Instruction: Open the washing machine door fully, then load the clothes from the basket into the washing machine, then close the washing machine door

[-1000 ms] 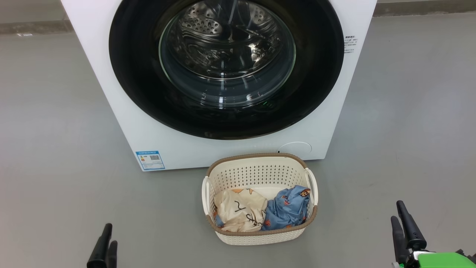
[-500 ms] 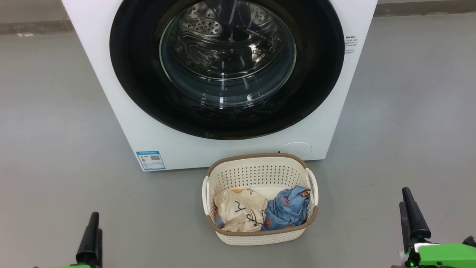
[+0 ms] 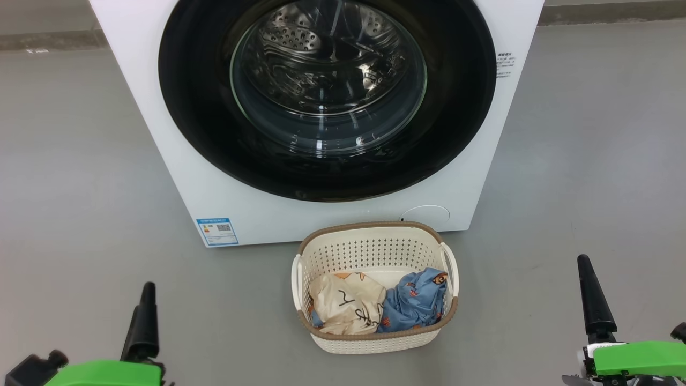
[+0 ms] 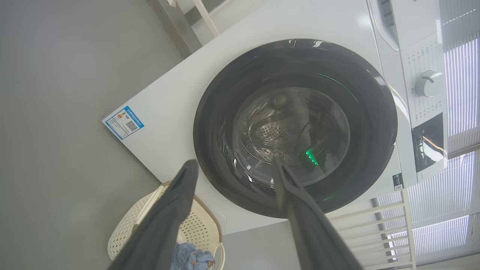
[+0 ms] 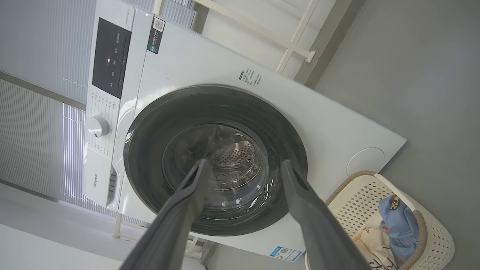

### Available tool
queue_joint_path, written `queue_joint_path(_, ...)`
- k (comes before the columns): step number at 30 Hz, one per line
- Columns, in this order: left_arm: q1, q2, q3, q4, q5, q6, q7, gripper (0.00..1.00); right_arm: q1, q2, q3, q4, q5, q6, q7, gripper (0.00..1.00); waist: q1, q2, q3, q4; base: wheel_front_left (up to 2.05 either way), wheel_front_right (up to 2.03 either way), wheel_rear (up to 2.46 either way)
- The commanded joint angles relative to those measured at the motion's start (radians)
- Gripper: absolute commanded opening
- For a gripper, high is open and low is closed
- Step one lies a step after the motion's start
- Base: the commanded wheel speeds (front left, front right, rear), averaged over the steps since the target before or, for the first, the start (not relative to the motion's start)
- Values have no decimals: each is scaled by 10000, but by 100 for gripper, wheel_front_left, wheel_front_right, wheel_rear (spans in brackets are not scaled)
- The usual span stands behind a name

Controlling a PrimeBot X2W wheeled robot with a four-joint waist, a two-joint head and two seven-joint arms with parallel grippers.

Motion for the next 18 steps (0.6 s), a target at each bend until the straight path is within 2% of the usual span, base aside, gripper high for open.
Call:
queue_joint_path(1, -372, 169, 44, -463, 554, 102, -139, 100, -370, -105, 125, -418, -407, 8, -108, 100, -1, -1, -1, -1, 0, 0, 0)
queue_joint_path(8, -304, 187, -417, -805, 2223, 739, -346, 100, -379, -113, 270, -699, -1951, 9, -313, 100, -1, -1, -9, -8, 0, 0, 0)
queue_joint_path(18, -365, 210, -1032, -1391, 4290, 1115, -610, 100, -376, -123, 436, -830, -3681, 10, -575, 100, -1, -1, 23, 13, 0, 0, 0)
